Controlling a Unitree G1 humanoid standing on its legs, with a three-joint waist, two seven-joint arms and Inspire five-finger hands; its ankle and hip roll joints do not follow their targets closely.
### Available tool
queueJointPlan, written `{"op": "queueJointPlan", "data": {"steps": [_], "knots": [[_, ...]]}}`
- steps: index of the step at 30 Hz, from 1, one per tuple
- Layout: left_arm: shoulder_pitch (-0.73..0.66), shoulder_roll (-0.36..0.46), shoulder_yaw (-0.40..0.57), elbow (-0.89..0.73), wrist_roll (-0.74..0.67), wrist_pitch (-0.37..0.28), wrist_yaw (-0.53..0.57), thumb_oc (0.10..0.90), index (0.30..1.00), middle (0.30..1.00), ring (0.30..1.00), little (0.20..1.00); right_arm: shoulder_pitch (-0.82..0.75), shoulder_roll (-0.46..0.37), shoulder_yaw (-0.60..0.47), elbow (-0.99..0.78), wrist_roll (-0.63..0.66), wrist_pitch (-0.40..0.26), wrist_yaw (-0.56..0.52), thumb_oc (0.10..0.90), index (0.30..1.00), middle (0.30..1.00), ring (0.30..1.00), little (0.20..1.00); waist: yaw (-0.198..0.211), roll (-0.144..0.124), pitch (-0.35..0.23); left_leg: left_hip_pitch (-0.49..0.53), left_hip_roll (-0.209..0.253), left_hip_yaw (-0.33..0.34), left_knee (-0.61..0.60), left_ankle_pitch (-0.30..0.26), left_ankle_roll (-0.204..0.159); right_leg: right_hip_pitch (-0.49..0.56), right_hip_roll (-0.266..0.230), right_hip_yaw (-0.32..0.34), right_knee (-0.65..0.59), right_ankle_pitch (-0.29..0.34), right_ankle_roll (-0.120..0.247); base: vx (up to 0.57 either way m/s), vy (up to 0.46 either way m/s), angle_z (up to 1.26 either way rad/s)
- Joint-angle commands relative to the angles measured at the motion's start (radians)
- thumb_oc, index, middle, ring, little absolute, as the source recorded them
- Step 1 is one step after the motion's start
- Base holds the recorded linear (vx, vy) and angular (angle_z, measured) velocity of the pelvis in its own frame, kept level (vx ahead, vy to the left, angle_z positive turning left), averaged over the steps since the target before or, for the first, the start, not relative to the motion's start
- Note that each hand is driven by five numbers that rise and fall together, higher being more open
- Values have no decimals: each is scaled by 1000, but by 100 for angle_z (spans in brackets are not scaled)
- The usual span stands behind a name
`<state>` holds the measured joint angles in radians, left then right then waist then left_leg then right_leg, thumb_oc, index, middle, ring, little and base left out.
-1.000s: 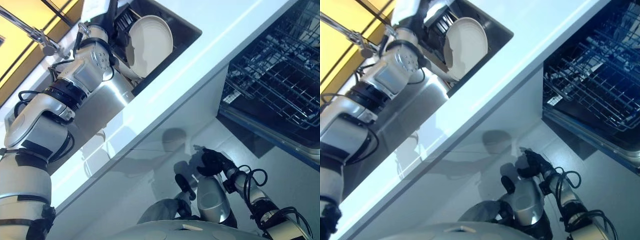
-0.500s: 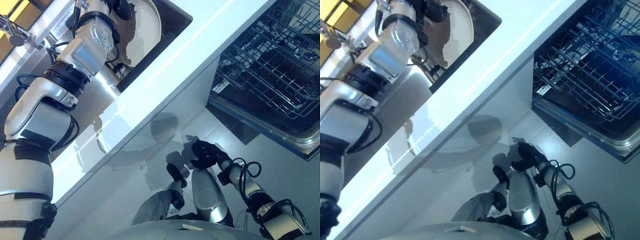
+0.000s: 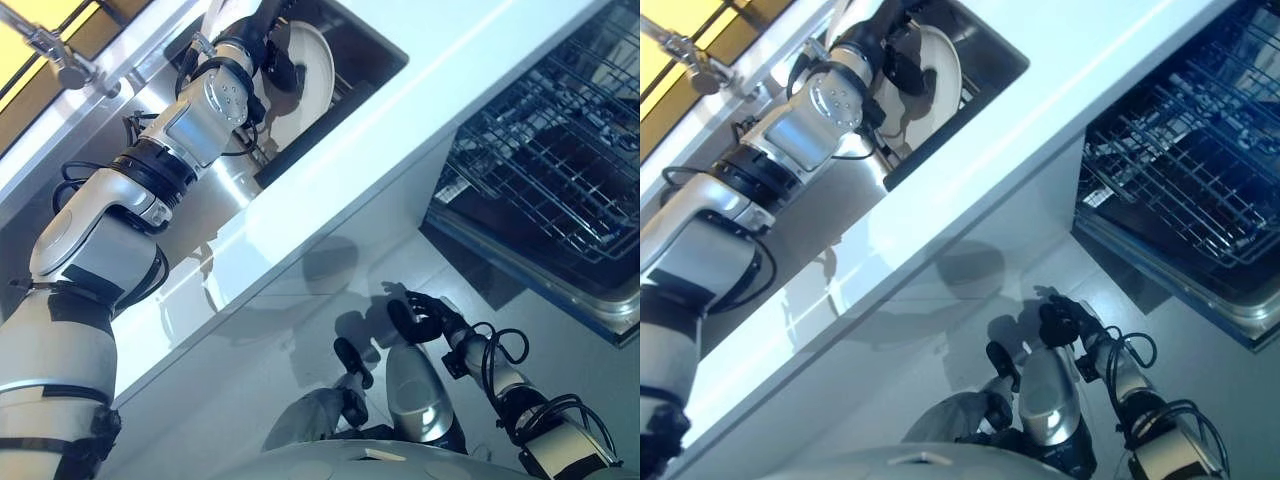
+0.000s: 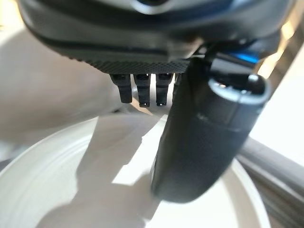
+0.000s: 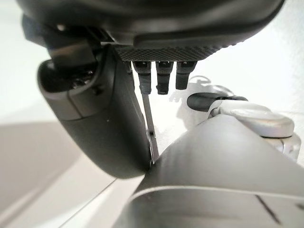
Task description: Pick up plates and place into dishwasher.
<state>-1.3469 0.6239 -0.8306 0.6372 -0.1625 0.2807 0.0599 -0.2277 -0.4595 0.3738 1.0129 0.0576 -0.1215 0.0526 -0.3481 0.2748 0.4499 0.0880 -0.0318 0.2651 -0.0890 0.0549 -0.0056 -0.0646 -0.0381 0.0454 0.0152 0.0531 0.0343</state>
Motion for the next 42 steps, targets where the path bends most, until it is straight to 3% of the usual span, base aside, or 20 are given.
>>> {"op": "queueJointPlan", "data": {"steps": [1,3,4,5,6,7,8,31,42], "knots": [[0,79,80,1,7,6,-44,800,900,900,900,900,155,-12,25,16,-17,23,19,800,900,900,900,900,-1,-7,-88,-37,-7,-16,58,-20,-19,26,-11,-35,18,-47,21,132,19,13],[19,83,89,-7,9,12,-60,800,900,900,900,900,165,-10,18,23,-19,26,17,800,900,900,900,900,3,-4,-100,-28,-9,-22,60,-23,-17,38,-11,-37,15,-48,22,102,8,1],[36,87,100,-9,3,7,-75,687,804,804,804,787,177,-5,13,24,-24,33,17,800,900,900,900,900,5,-3,-112,-18,-10,-27,59,-27,-15,52,-11,-37,10,-50,23,87,0,0],[39,89,103,-9,2,2,-78,429,582,582,582,529,181,-4,12,23,-26,35,16,800,900,900,900,900,5,-3,-115,-15,-10,-28,59,-28,-15,56,-11,-38,9,-51,24,102,-7,1],[48,90,109,-13,3,-3,-78,429,582,582,582,529,189,0,10,23,-31,37,15,800,900,900,900,900,6,-3,-121,-9,-10,-29,58,-30,-14,60,-11,-39,7,-51,24,73,-14,2],[57,95,117,-16,-2,-14,-76,138,333,333,333,238,201,5,9,20,-36,39,11,800,900,900,900,900,7,-3,-128,-3,-11,-31,57,-33,-12,68,-11,-39,3,-52,25,69,-15,1],[60,97,119,-17,-1,-15,-77,100,300,300,300,200,205,6,8,18,-38,40,9,800,900,900,900,900,7,-3,-130,-1,-12,-32,56,-33,-12,70,-11,-39,2,-52,26,49,-14,0],[106,114,153,18,-1,-78,-100,100,300,300,300,200,280,13,-11,-20,-80,55,1,800,900,900,900,900,-2,0,-175,26,-9,-34,51,-37,-11,97,-13,-40,-10,-48,36,3,-4,0],[128,107,173,-16,-57,-111,-109,100,300,300,300,200,300,30,-15,12,-99,53,0,800,900,900,900,900,10,-2,-228,50,0,-38,59,-46,-13,133,-13,-55,-24,-53,37,4,-2,1]]}}
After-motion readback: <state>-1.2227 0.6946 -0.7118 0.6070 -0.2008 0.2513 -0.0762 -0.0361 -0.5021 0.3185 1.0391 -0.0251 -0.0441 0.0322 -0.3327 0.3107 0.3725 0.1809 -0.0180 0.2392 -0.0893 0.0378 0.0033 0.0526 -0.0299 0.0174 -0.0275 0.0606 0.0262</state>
